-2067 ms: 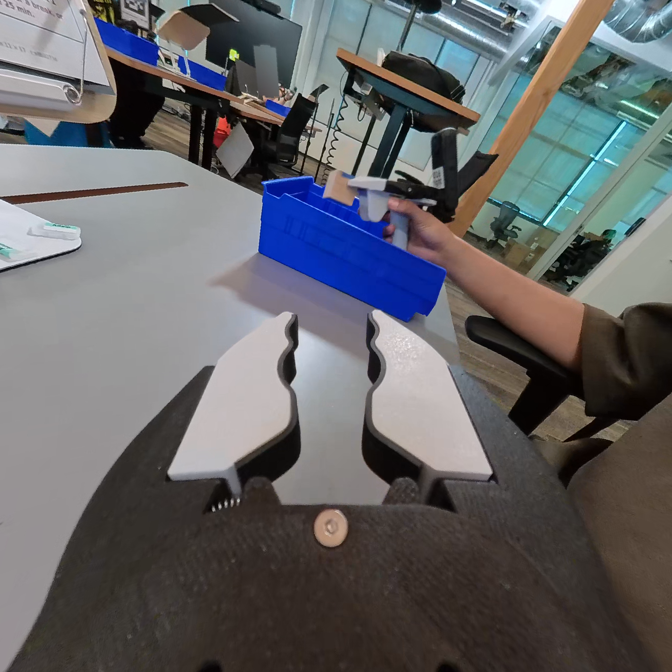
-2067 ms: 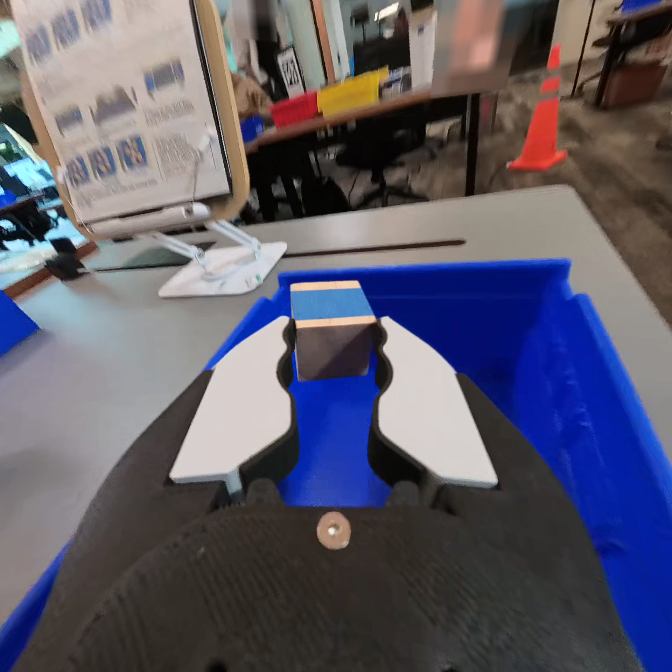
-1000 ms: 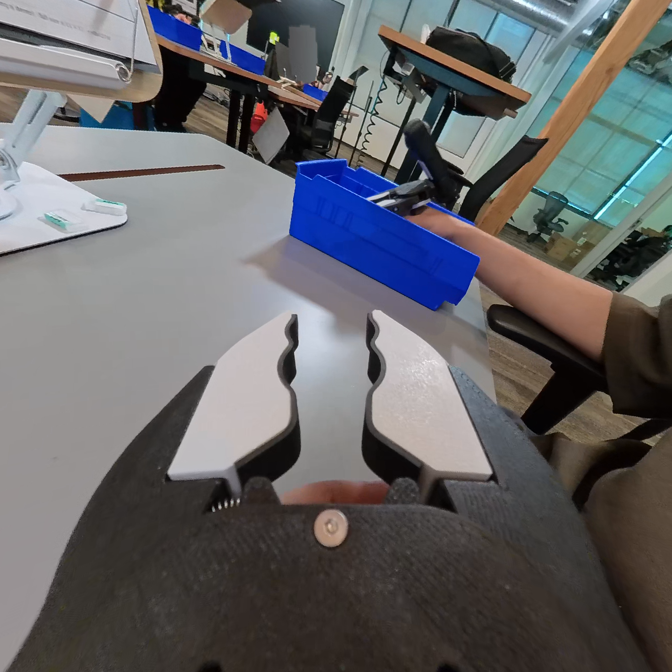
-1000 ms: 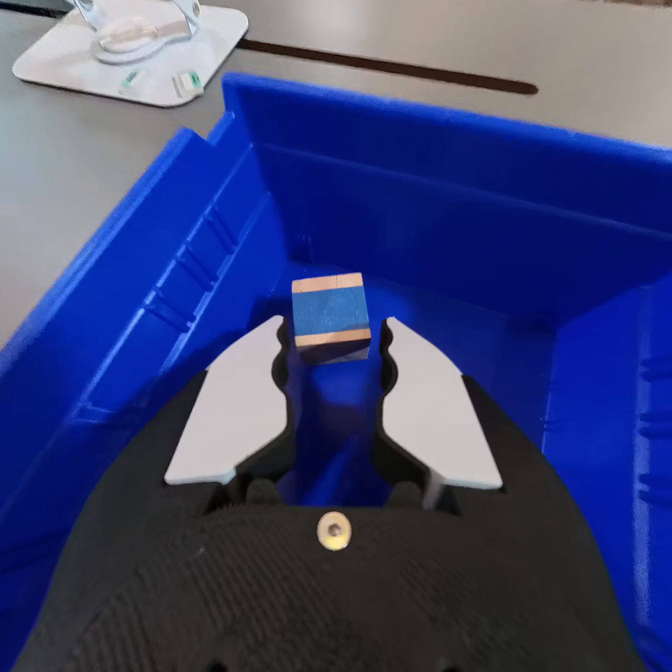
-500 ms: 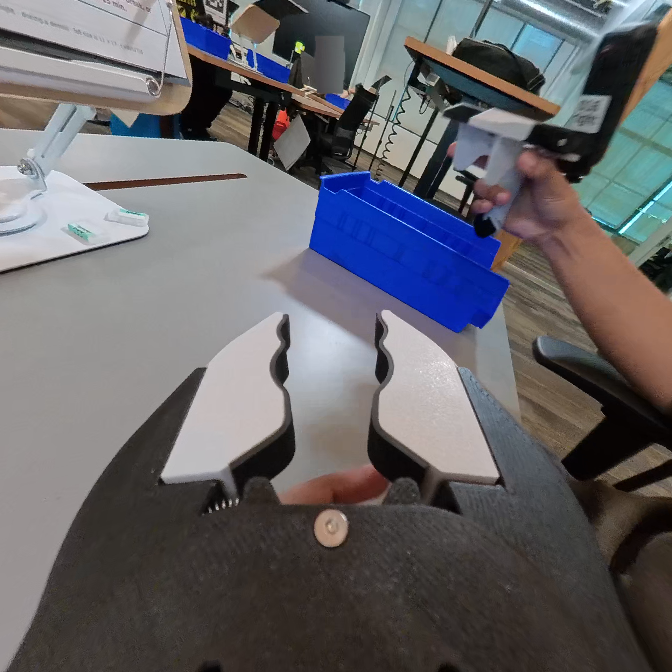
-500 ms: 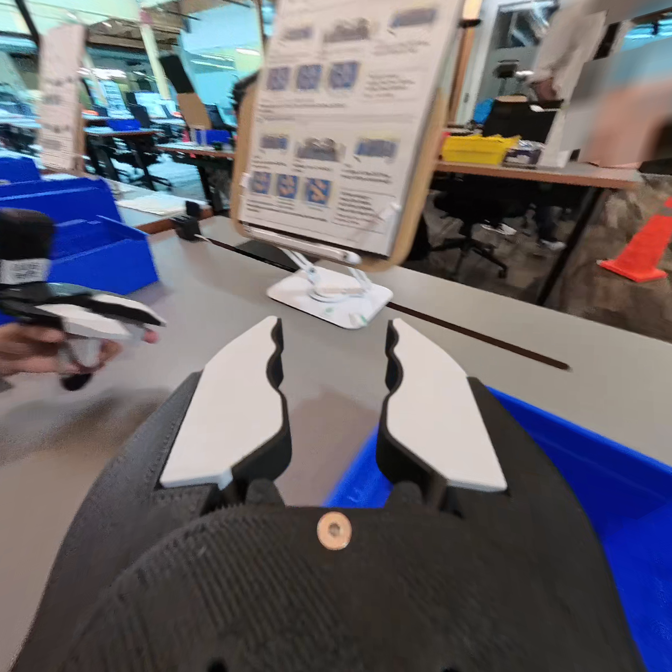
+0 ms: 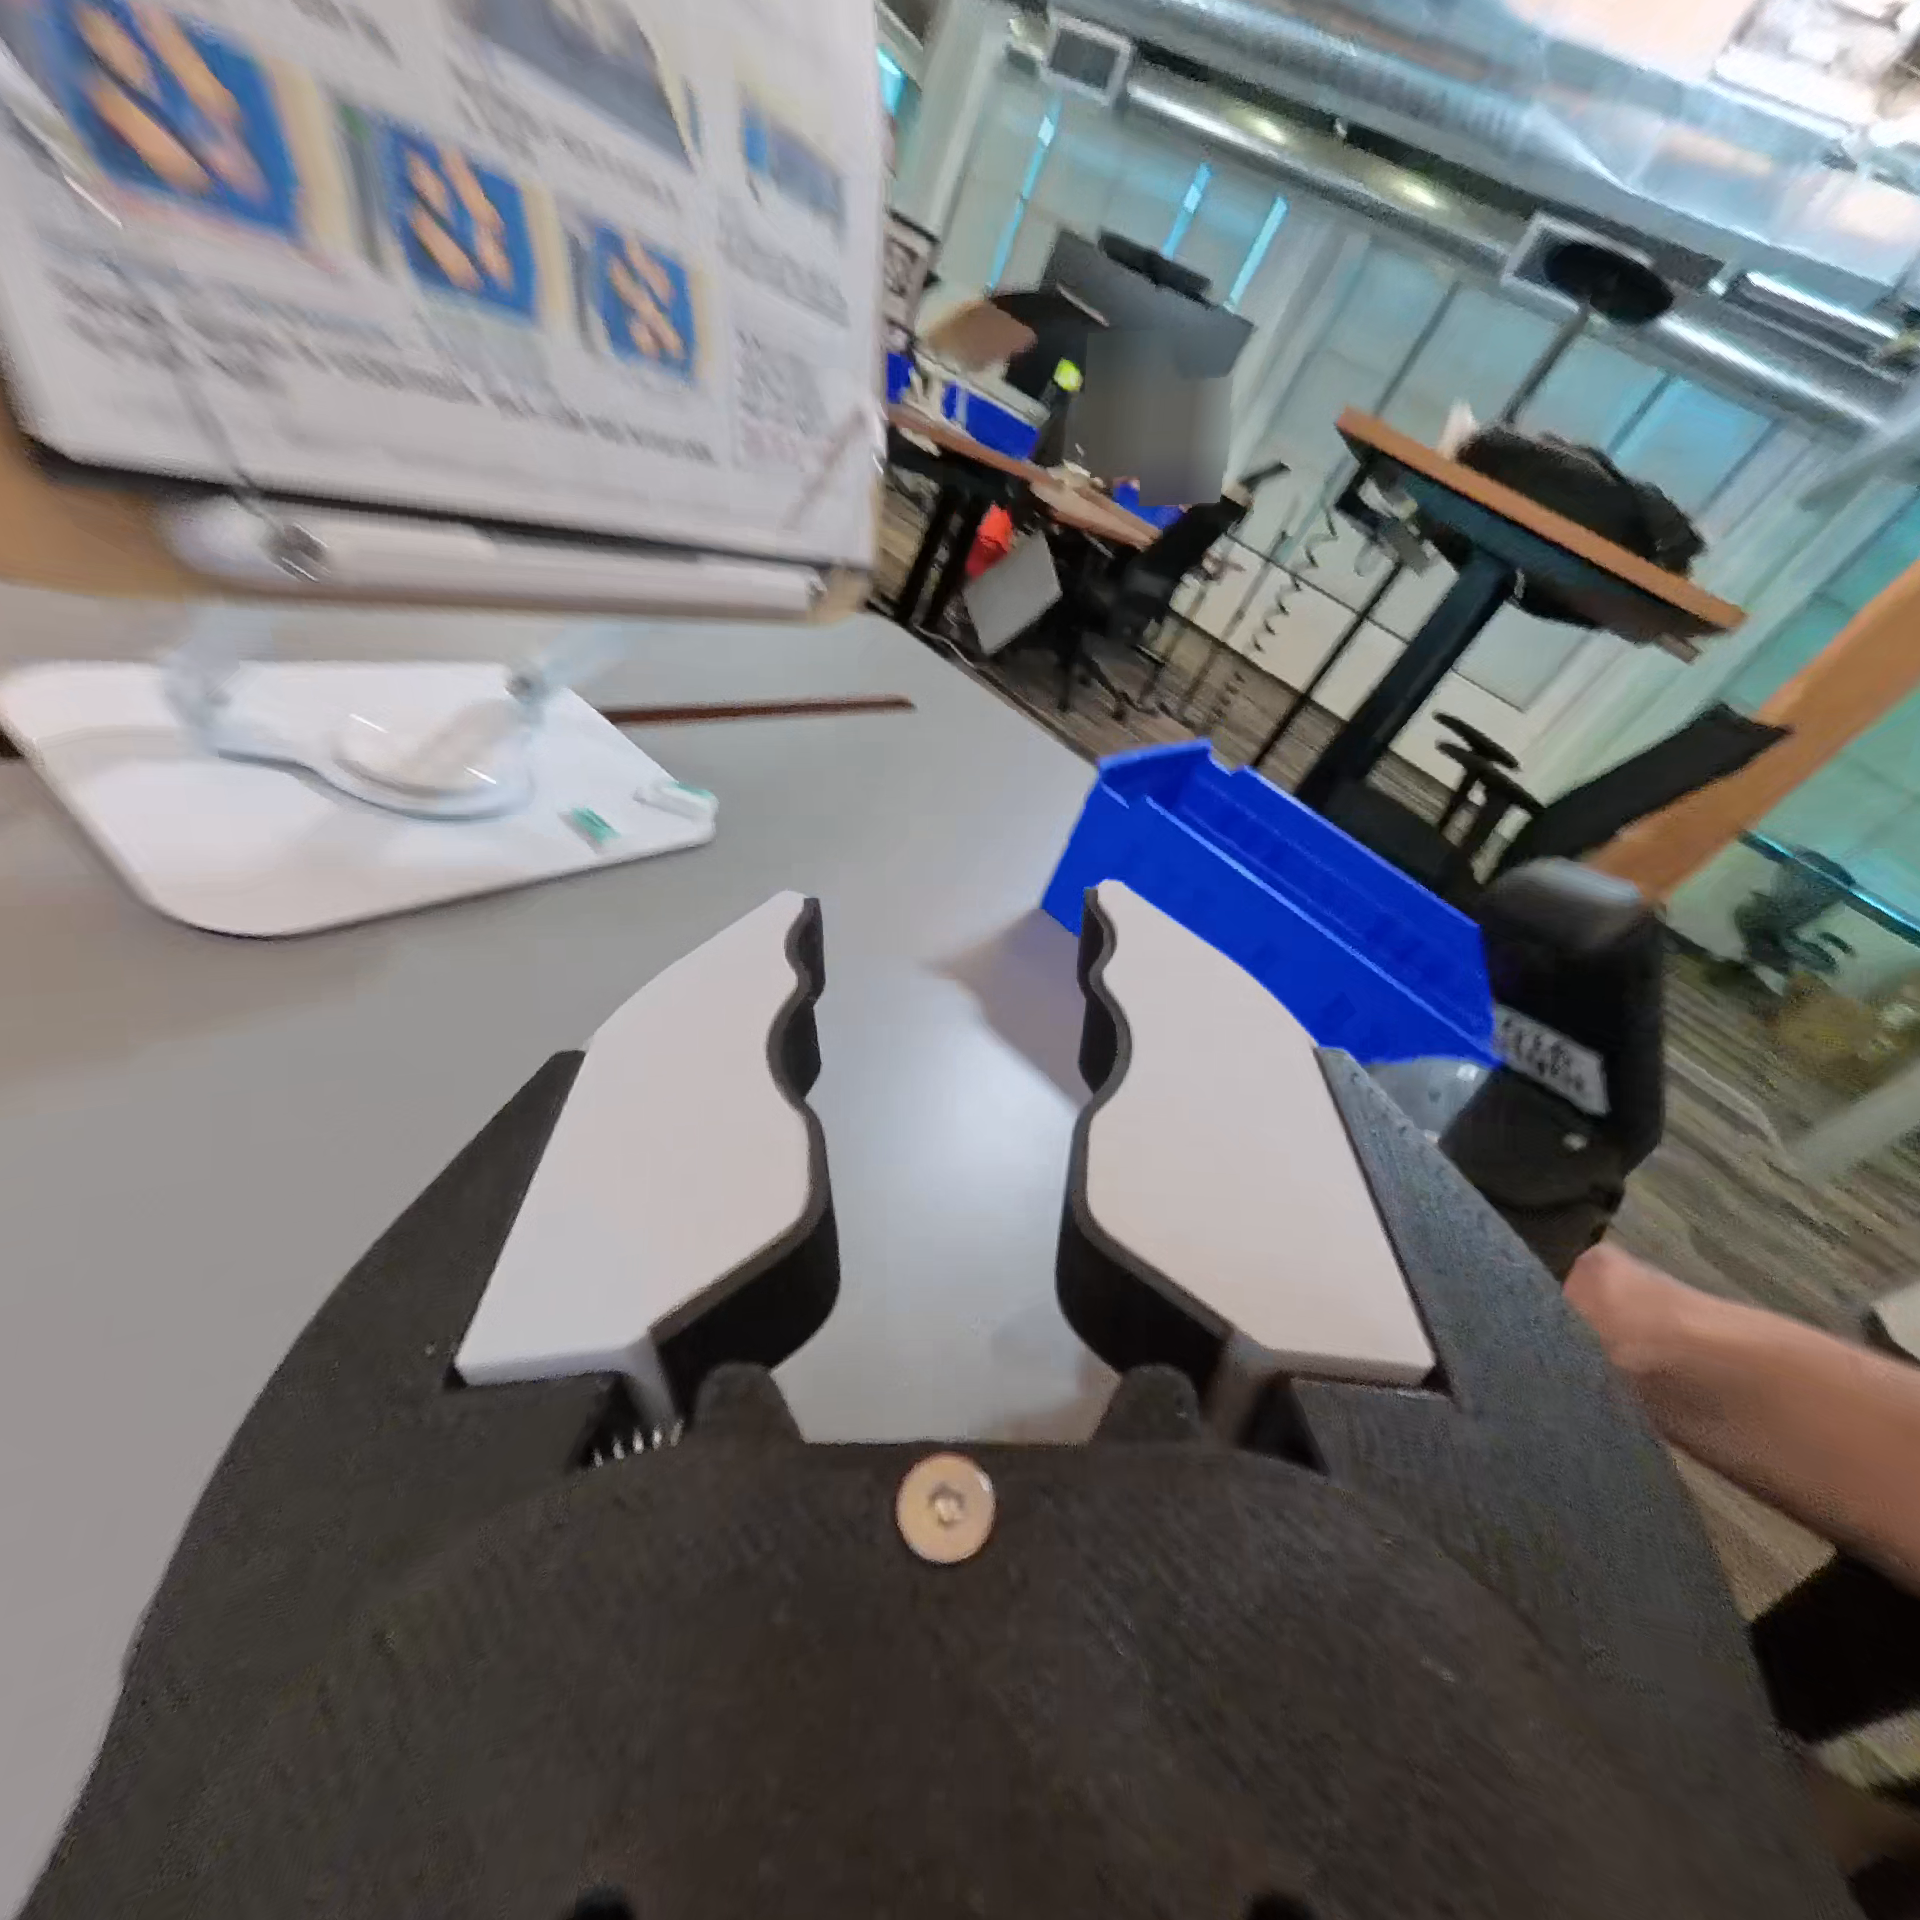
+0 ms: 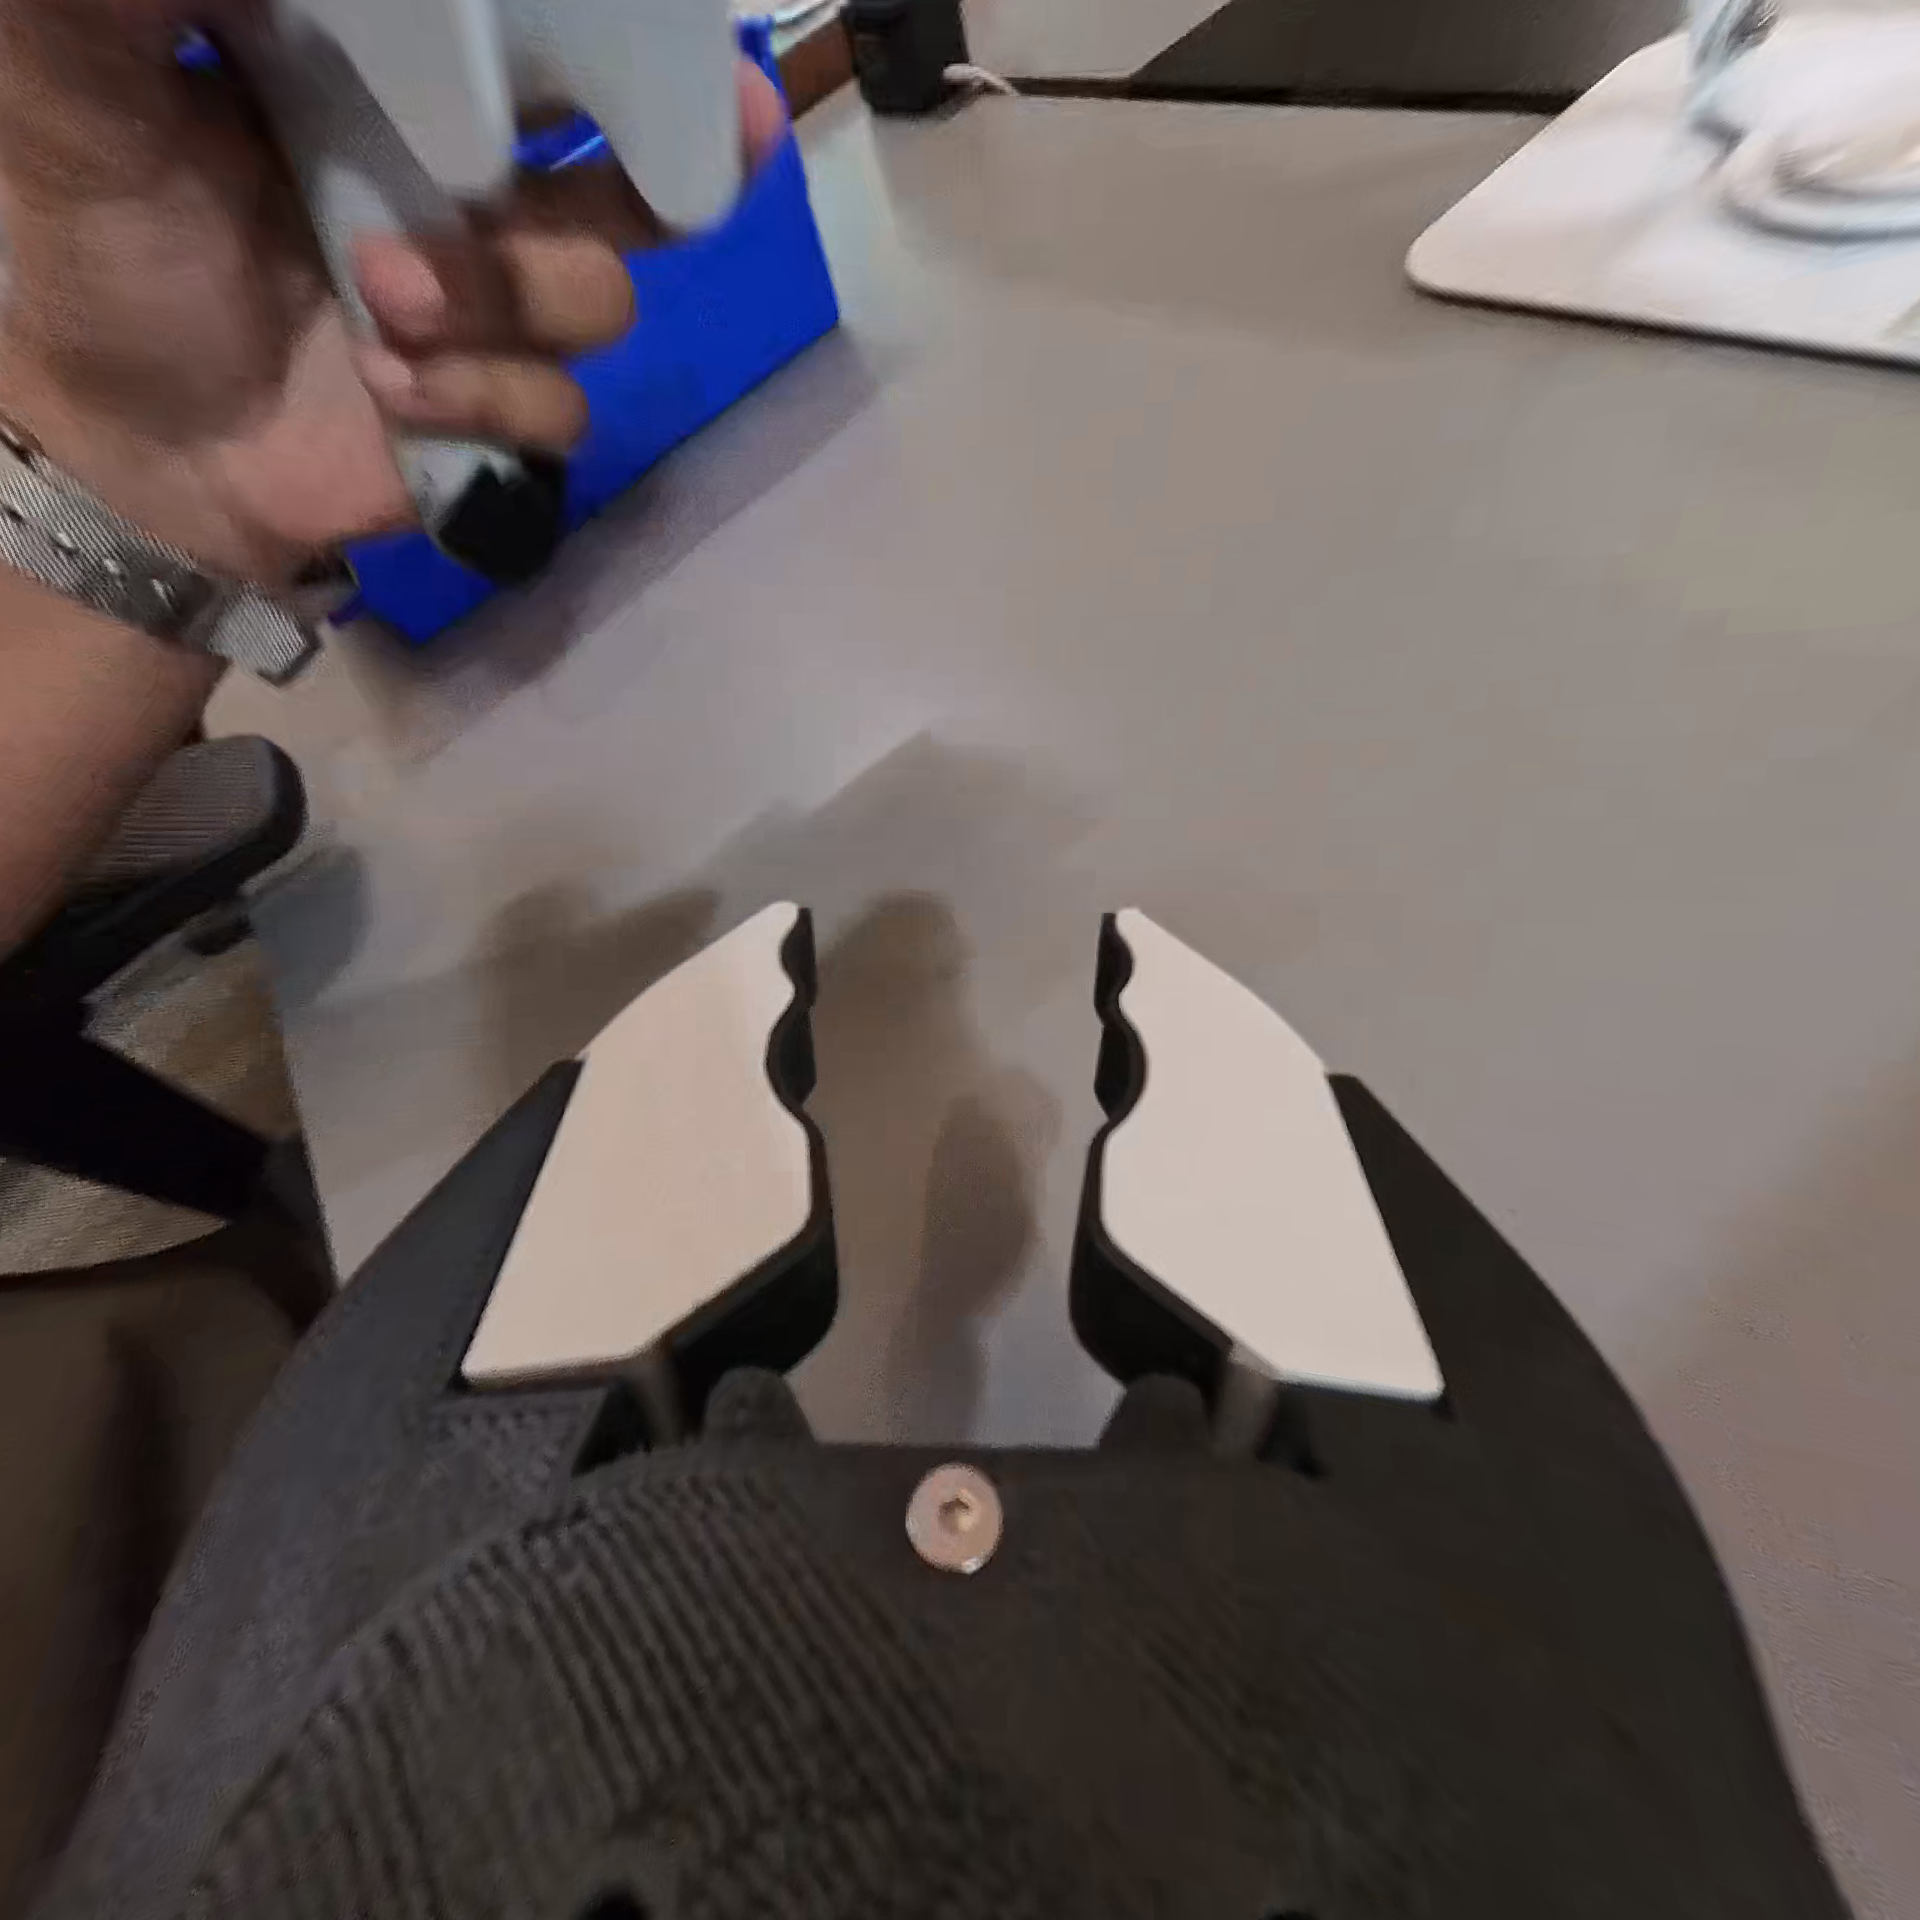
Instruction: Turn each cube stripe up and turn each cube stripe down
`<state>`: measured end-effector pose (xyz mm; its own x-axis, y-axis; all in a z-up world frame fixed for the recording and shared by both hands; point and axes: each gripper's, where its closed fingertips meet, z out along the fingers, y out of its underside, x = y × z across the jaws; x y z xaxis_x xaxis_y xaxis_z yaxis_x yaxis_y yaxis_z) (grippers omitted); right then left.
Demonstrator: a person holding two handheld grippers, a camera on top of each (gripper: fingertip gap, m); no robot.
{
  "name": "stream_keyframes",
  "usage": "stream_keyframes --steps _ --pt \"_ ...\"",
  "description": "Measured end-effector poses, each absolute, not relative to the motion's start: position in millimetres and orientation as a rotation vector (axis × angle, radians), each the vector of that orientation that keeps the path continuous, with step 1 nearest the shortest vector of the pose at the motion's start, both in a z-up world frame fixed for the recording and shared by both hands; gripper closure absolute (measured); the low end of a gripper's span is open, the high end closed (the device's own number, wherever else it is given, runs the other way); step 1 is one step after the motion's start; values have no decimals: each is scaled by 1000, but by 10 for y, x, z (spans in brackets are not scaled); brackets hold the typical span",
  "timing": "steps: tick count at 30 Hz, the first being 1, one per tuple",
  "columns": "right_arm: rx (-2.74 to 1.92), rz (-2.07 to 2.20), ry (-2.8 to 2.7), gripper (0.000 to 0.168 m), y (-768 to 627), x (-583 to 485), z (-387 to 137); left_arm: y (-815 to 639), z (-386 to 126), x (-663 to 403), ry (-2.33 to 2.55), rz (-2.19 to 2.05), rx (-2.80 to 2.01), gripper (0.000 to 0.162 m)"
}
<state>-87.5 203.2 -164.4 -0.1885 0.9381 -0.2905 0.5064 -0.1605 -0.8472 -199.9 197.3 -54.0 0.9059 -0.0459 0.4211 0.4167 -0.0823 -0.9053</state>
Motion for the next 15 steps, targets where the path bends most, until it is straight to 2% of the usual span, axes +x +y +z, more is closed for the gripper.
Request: stream_keyframes --steps 5,7,10,15 --pt "-1625 1369 -1638 119 2114 -906 -1590 1075 148 -2894 -562 -219 -1478 114" --pt "-1644 1404 -1635 120 2105 -901 -1614 594 224 -3280 -686 -110 -1435 114" --pt "-1670 1446 -1660 121 2018 -900 -1648 -122 -59 -3783 -869 144 -1528 115" --pt "-1610 1396 -1759 121 1820 -925 -1688 -917 -897 -4168 -1140 340 -1777 111"
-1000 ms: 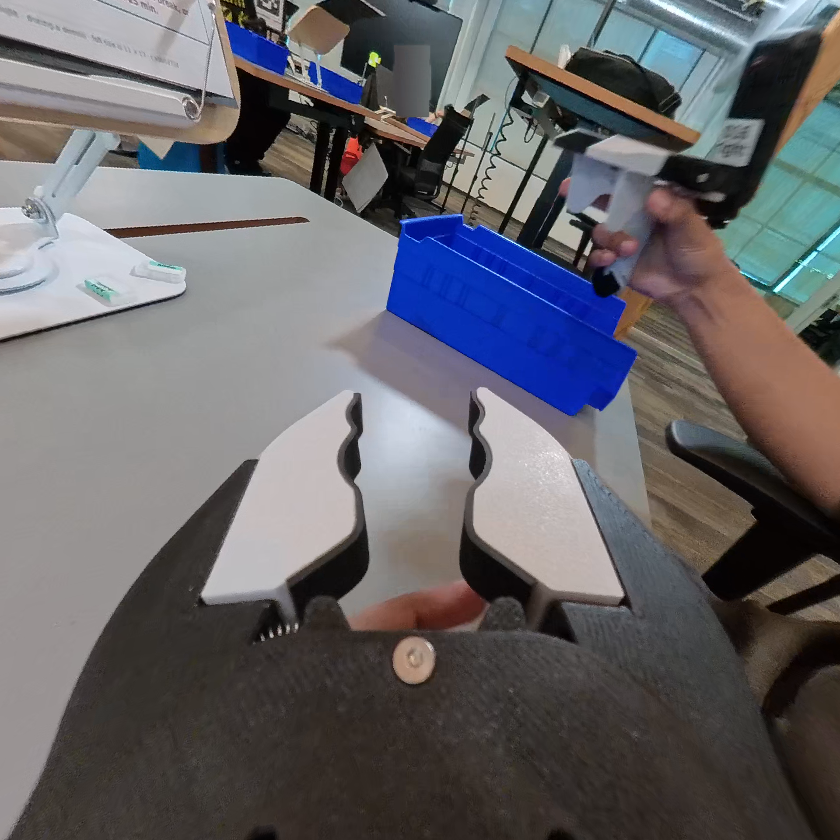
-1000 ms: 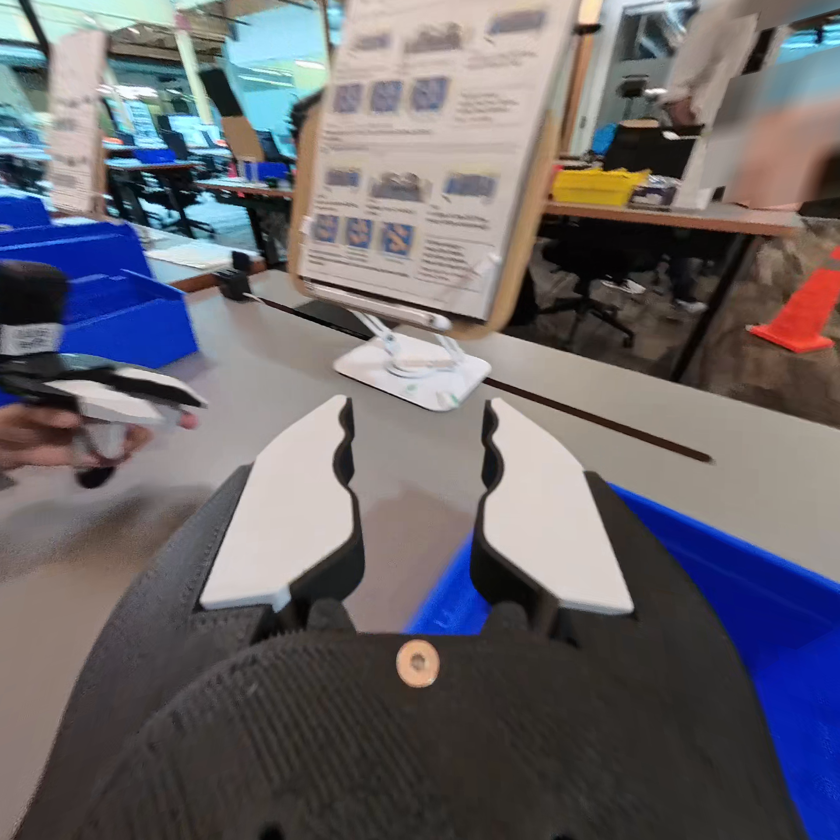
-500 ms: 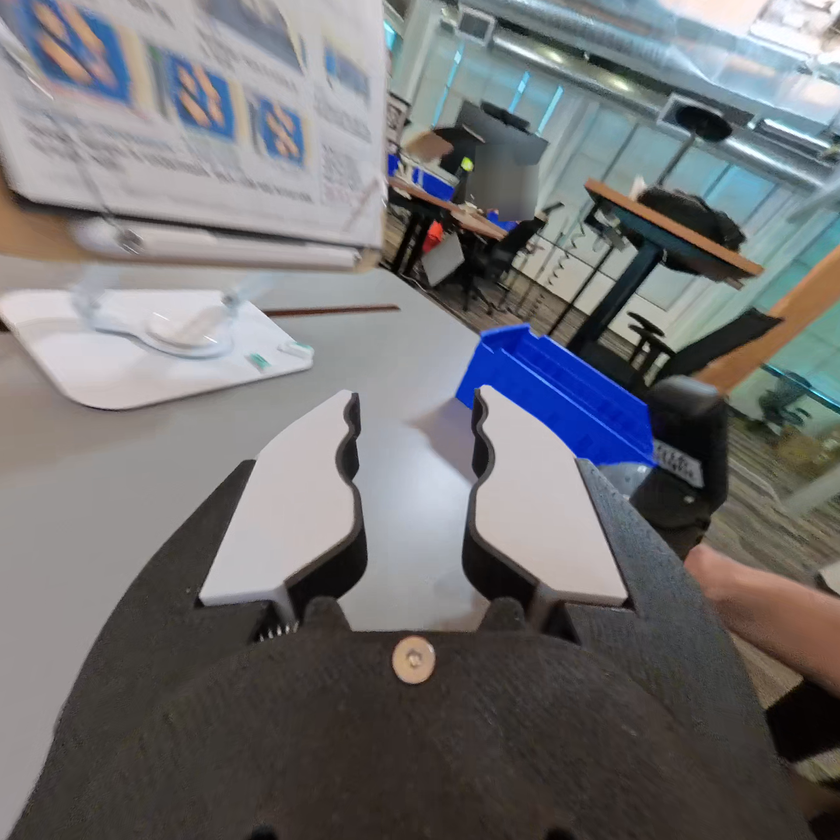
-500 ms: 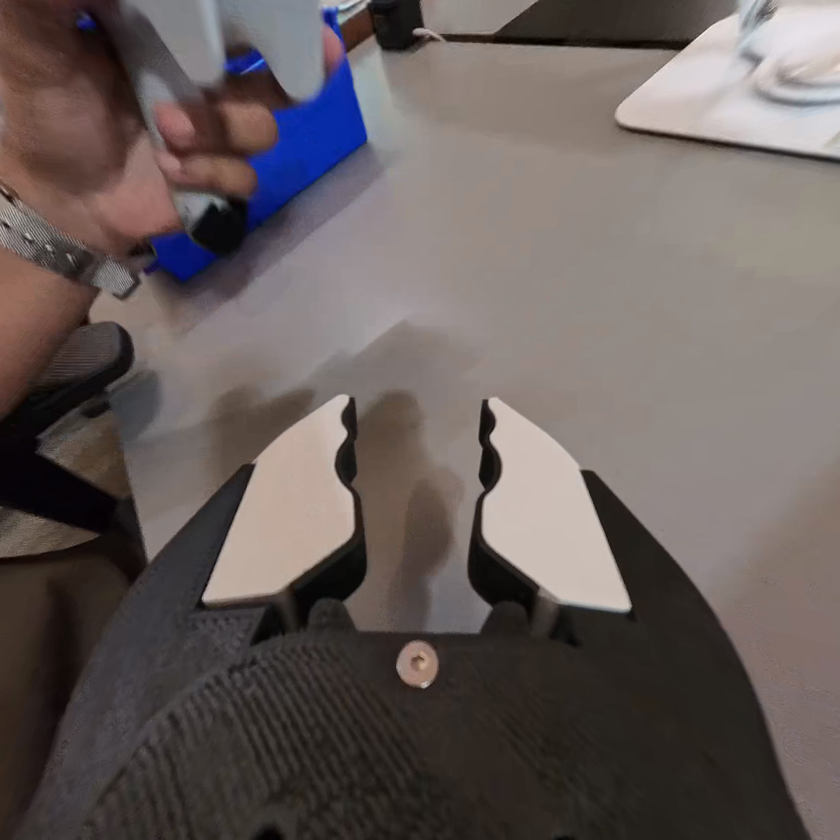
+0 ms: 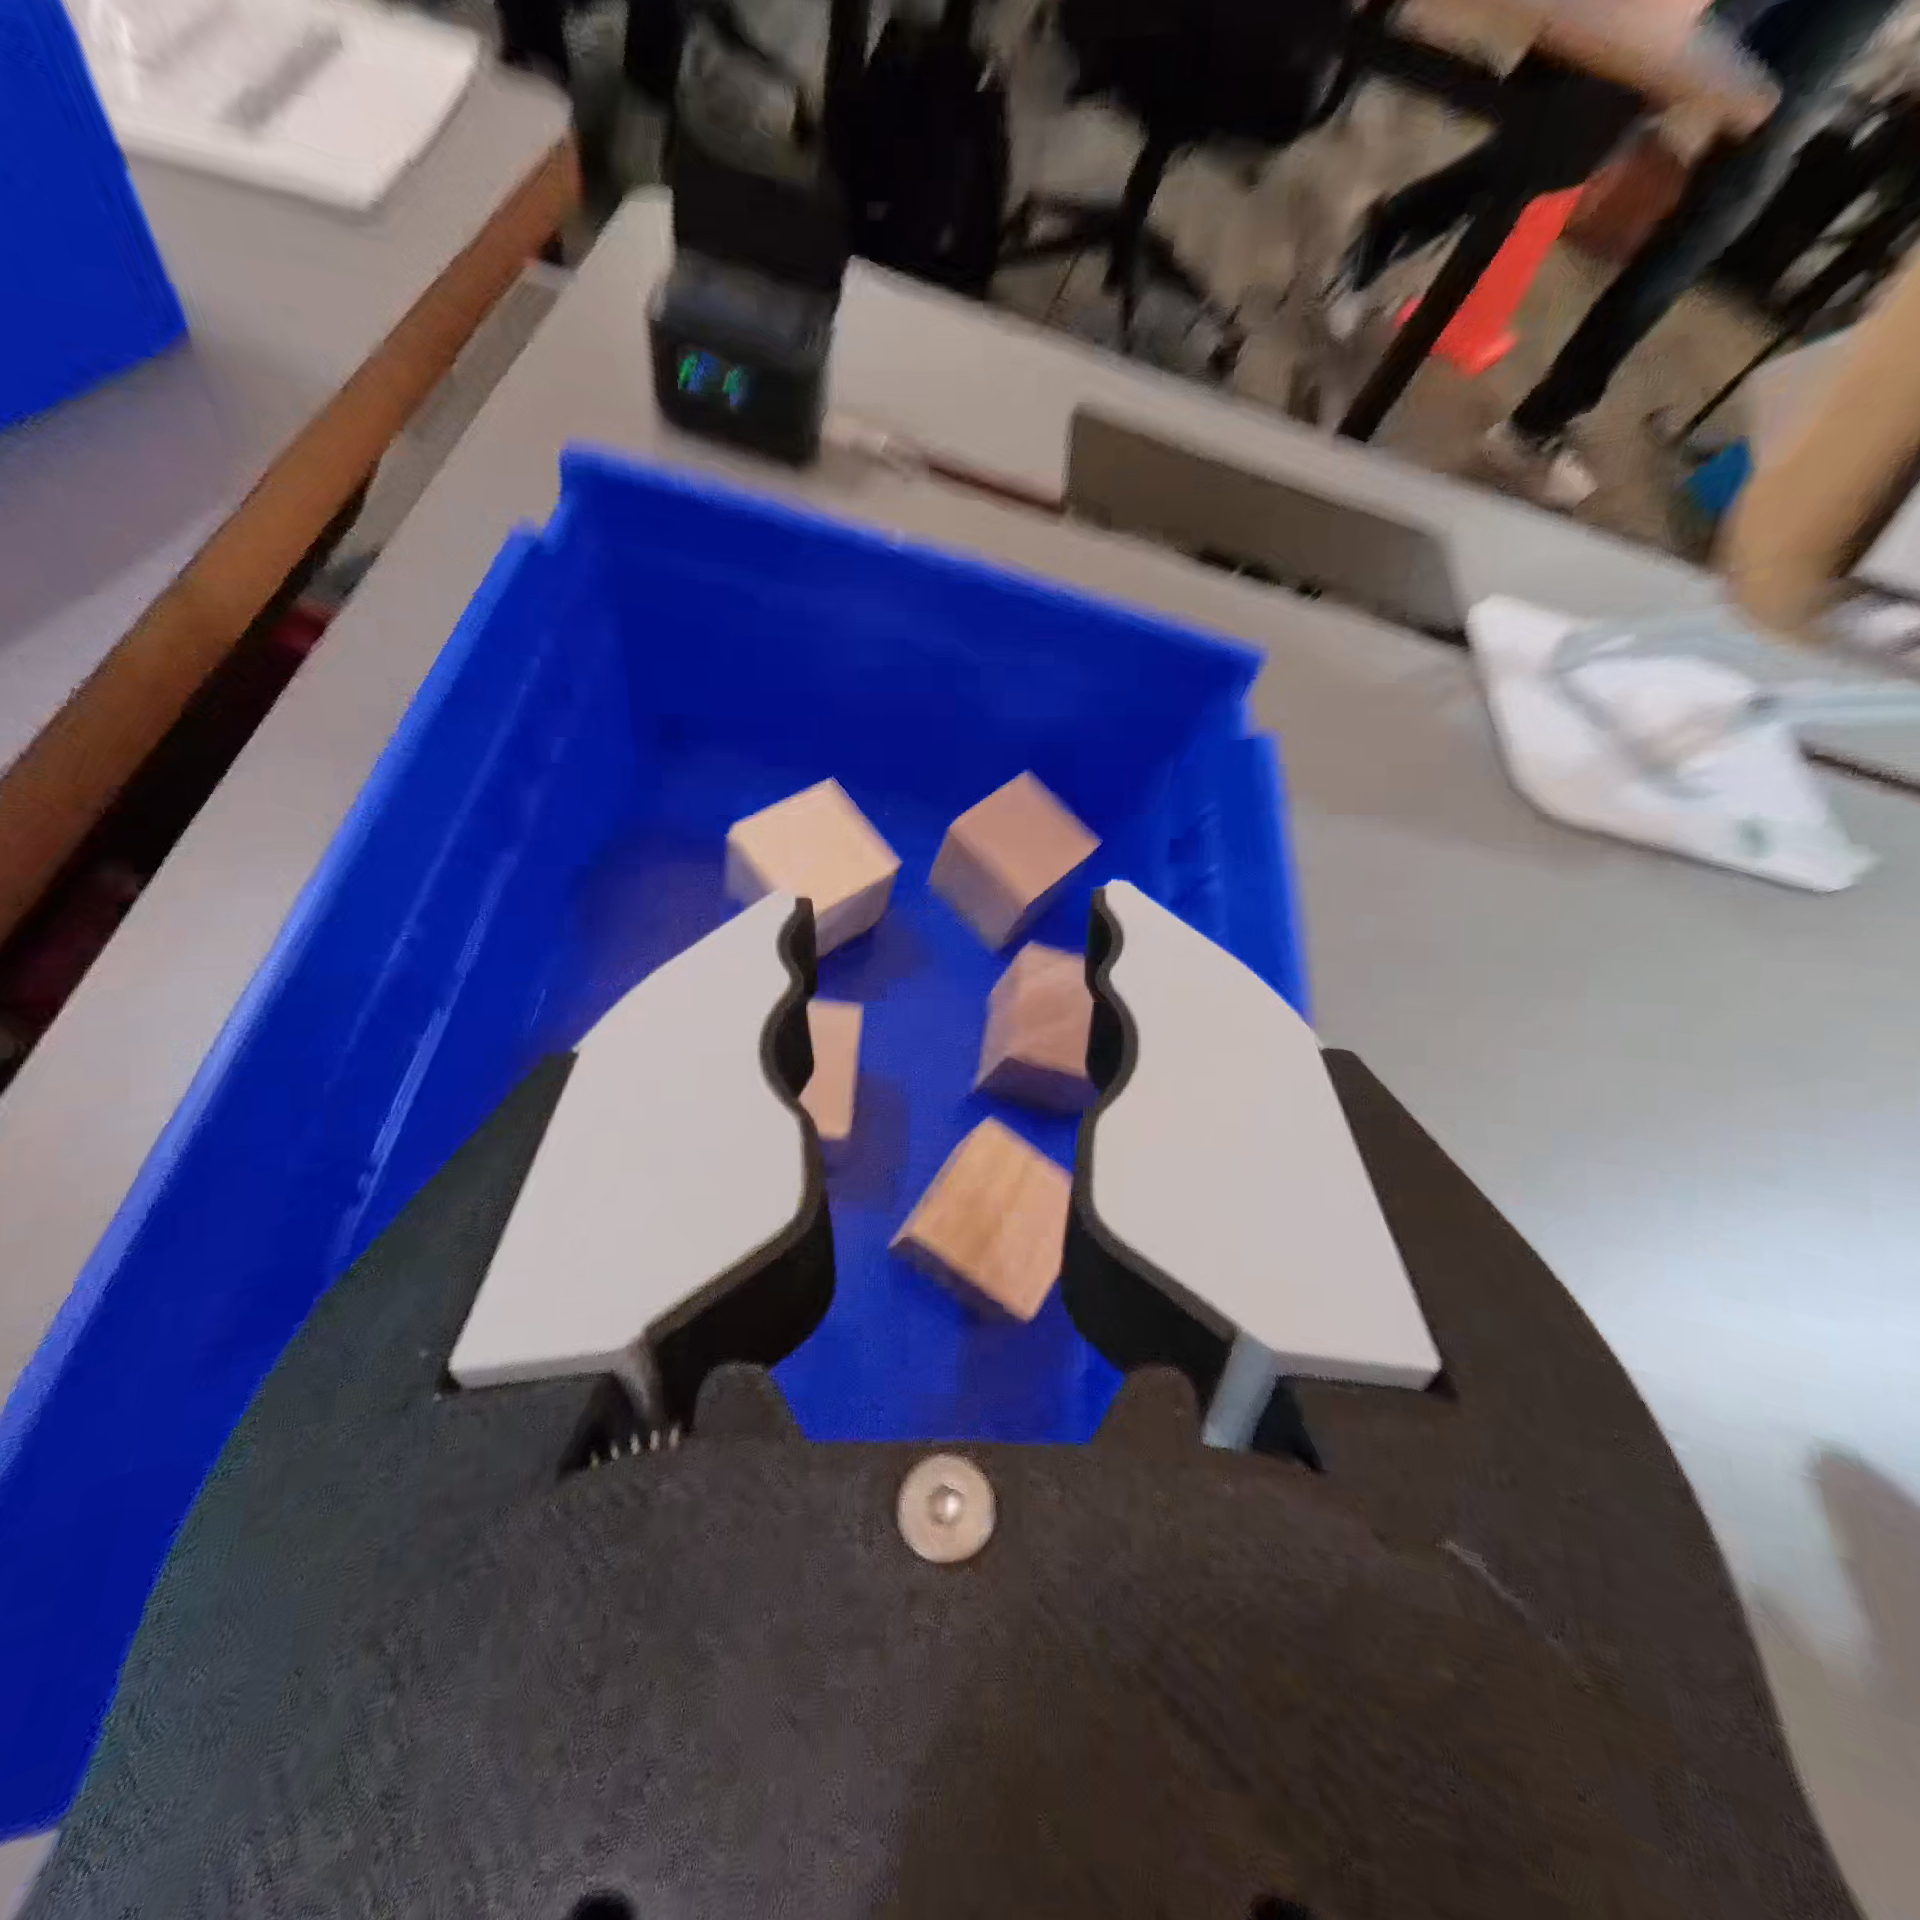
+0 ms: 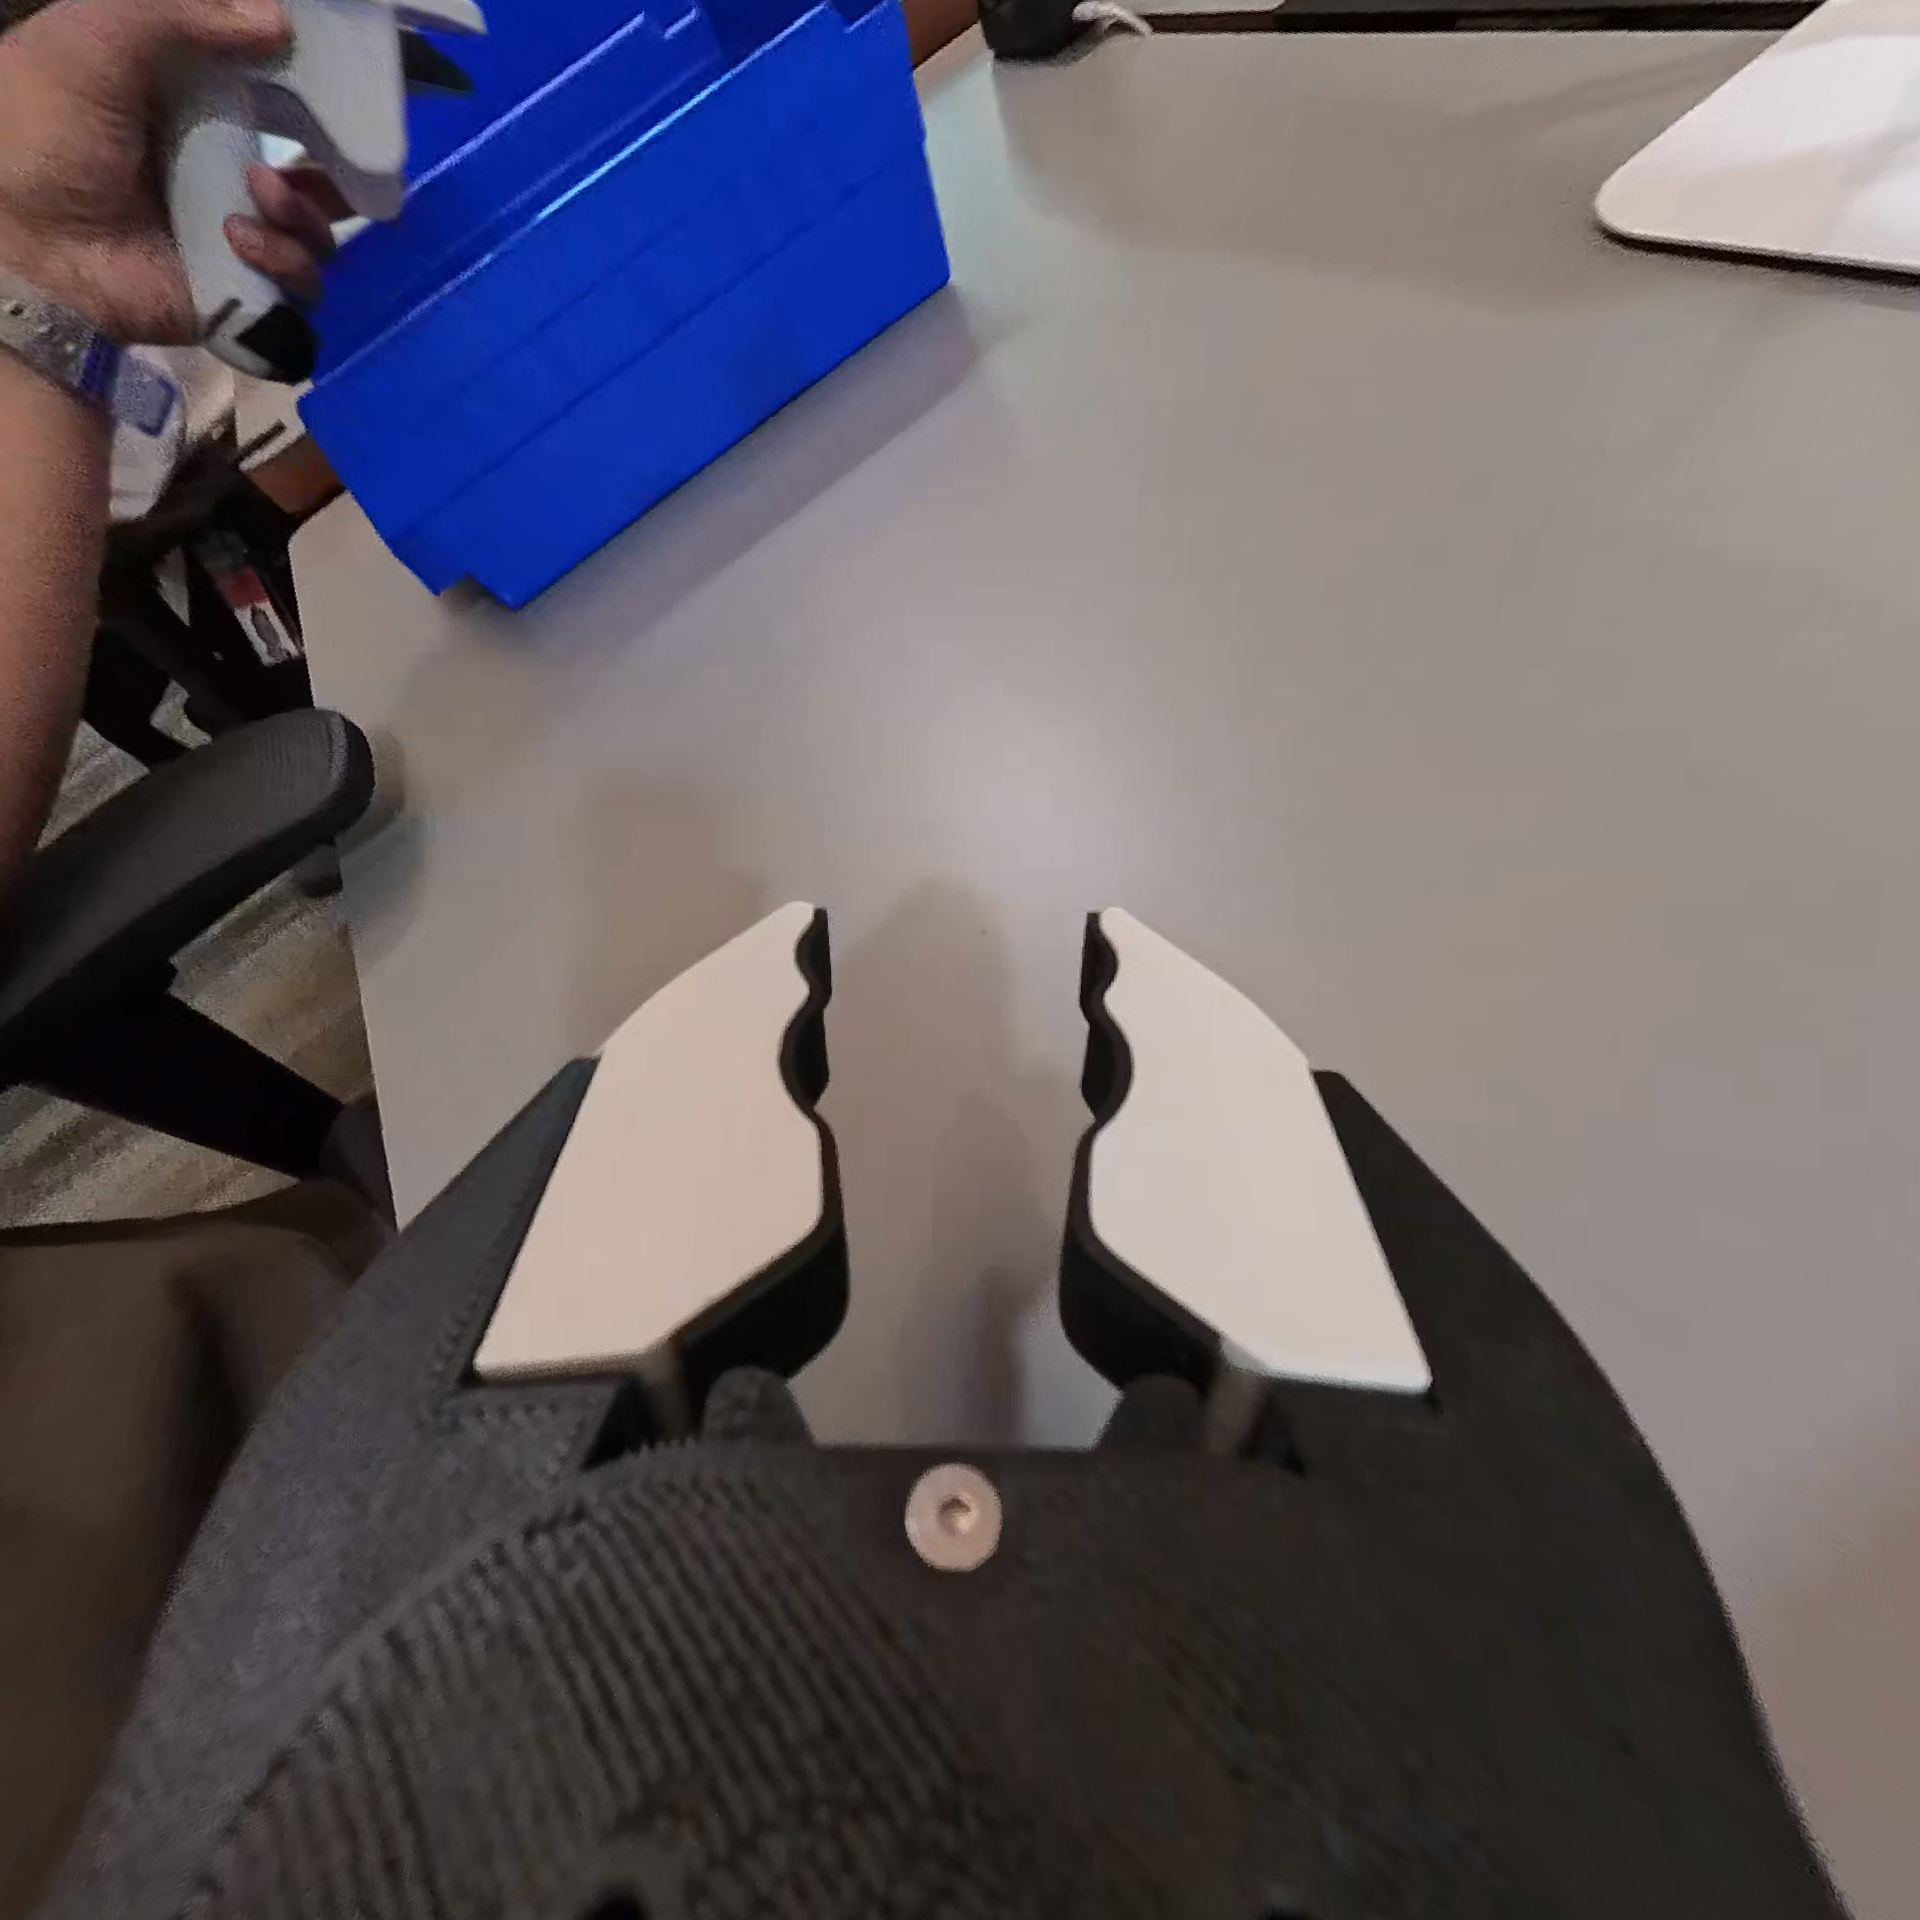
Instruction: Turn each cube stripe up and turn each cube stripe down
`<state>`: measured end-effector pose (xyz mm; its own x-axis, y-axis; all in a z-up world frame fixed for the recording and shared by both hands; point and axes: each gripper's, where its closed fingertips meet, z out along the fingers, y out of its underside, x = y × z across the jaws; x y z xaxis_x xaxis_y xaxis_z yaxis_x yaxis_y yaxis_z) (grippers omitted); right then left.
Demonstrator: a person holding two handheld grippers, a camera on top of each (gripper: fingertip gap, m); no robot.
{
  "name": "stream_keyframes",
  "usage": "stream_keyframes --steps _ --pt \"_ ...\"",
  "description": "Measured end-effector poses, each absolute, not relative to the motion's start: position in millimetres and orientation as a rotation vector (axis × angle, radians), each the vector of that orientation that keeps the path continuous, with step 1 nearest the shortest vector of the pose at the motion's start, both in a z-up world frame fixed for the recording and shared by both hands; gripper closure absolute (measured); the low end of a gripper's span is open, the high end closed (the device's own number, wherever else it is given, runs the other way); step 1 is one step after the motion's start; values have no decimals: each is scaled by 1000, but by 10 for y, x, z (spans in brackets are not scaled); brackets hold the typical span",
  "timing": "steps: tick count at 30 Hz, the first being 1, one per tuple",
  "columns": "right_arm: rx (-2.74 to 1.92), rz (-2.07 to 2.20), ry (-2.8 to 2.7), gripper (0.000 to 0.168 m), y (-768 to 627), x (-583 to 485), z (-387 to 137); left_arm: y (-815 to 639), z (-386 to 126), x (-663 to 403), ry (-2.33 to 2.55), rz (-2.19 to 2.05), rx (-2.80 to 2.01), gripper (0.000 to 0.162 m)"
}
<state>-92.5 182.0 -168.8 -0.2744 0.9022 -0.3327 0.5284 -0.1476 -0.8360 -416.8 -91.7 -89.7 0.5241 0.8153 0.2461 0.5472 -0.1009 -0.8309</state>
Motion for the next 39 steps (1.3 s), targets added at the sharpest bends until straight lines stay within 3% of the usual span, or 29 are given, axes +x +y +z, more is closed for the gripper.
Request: stream_keyframes --steps 6,16,21,24,30,34,39 --pt "-1572 1366 -1862 123 1616 -935 -1757 -1144 -1796 -4244 -1358 419 -2072 104" --pt "-1644 1467 -1766 125 1726 -940 -1694 -1138 -1989 -4269 -1401 367 -2204 109" --pt "-1690 1563 -1683 127 1789 -954 -1621 -1131 -1539 -4355 -1316 465 -2035 116" --pt "-1681 1568 -1668 128 1817 -961 -1604 -917 -808 -4268 -1157 365 -1777 117" --pt "-1547 1513 -1641 122 1839 -992 -1476 25 557 -3318 -697 -256 -1374 118" --pt "-1359 1408 -1567 116 1928 -993 -1230 889 554 -2637 -530 -477 -1442 118" --pt "-1196 1360 -1407 106 2068 -934 -889 1816 84 -1810 -484 -904 -1416 118"
